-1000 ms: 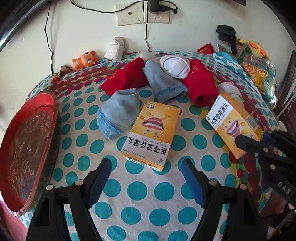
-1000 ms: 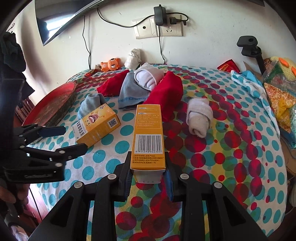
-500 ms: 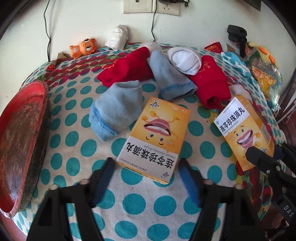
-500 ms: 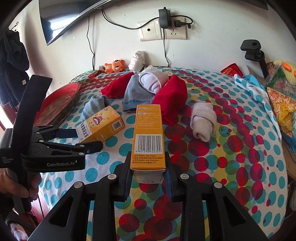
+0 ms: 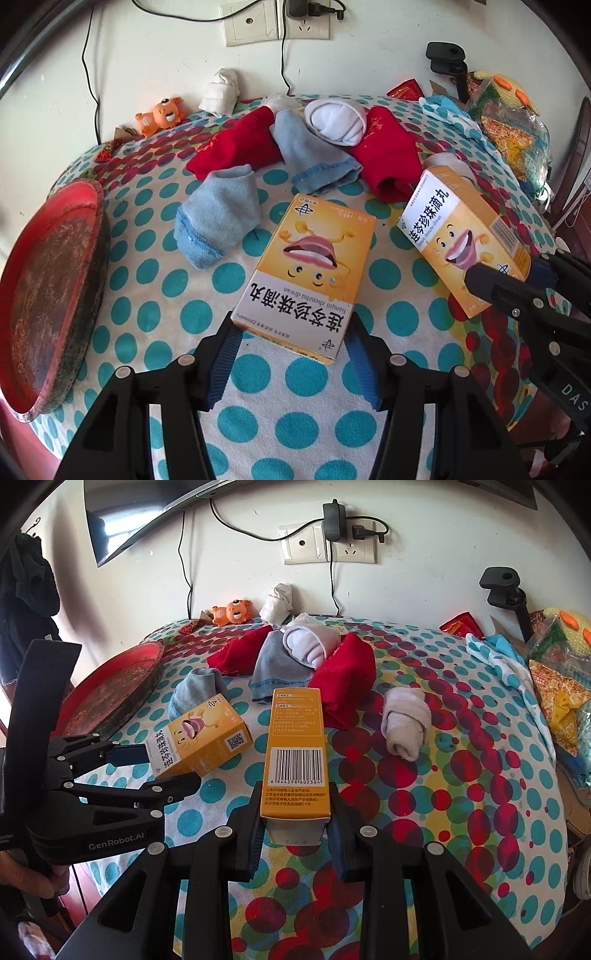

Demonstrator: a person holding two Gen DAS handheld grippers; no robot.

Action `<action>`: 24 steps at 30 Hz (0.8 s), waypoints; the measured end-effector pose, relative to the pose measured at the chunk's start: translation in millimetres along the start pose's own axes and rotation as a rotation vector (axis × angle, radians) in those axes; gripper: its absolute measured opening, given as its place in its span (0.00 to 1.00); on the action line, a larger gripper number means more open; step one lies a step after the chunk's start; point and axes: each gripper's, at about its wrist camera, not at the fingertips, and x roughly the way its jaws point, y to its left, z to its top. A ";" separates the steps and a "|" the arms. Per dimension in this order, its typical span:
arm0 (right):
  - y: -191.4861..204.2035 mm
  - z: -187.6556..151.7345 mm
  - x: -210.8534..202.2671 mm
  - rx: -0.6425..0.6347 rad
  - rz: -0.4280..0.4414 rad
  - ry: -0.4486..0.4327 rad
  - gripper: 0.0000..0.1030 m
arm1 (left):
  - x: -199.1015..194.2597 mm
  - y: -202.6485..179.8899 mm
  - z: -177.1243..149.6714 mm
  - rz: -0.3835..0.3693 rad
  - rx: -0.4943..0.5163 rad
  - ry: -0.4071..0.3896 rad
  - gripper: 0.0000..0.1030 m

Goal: Organize objects
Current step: 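Grasp the yellow medicine box with the left gripper while the right gripper holds another box, then carry the yellow box with the left gripper into the red tray and release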

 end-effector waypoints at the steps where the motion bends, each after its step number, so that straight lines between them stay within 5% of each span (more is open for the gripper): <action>1: 1.0 -0.2 -1.1 -0.002 -0.002 -0.002 0.27 | -1.4 0.6 -0.3 0.002 -0.001 0.000 0.56; 24: 10.3 -1.1 -12.0 -0.021 -0.039 -0.012 0.27 | -44.6 101.8 -14.8 0.123 -0.165 -0.050 0.56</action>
